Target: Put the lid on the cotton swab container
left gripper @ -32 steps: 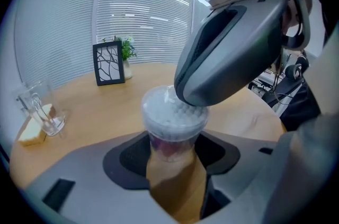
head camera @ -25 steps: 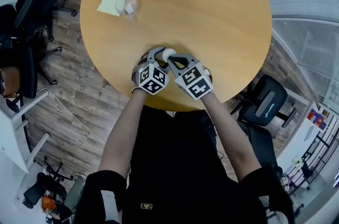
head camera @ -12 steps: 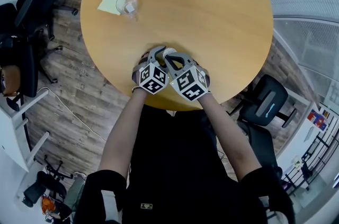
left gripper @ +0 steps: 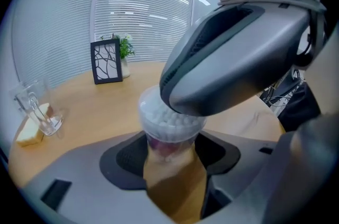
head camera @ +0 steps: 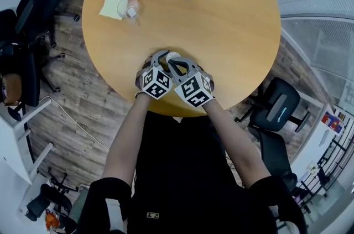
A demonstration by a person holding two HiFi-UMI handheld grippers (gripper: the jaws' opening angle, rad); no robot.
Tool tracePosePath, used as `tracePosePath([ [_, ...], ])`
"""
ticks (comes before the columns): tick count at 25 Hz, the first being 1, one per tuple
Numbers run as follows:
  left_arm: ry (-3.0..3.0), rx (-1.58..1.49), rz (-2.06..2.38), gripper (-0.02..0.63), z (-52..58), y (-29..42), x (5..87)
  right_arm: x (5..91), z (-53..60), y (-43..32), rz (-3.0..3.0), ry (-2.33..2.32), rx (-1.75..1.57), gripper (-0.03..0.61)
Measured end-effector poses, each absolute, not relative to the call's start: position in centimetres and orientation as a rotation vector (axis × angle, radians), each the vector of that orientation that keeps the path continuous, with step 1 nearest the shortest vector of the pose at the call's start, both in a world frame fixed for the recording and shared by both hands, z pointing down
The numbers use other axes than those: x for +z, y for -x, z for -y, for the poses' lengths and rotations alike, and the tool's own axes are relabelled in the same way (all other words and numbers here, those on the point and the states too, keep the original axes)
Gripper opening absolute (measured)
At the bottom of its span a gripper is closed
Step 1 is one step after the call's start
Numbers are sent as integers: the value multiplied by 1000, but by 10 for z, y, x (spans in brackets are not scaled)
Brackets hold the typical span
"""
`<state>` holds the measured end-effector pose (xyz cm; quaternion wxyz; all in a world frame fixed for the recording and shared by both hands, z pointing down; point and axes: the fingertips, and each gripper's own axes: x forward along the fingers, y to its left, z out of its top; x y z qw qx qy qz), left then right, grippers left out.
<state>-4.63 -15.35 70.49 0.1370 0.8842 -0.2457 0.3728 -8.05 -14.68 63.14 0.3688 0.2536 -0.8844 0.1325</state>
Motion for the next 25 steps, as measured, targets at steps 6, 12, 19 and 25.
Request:
tracePosePath([
  [6, -2577, 1078, 730, 324, 152, 44, 706, 610, 148, 64, 2327, -783, 345, 6],
  [12, -2578, 1025, 738, 393, 147, 44, 701, 600, 133, 35, 2357, -893, 412, 6],
  [19, -2584, 956, 795, 397, 124, 71, 668, 596, 116, -5, 2357, -1019, 519, 6],
  [25, -2550, 835, 935, 370, 107, 96, 630, 599, 93, -8, 2342, -967, 467, 6],
])
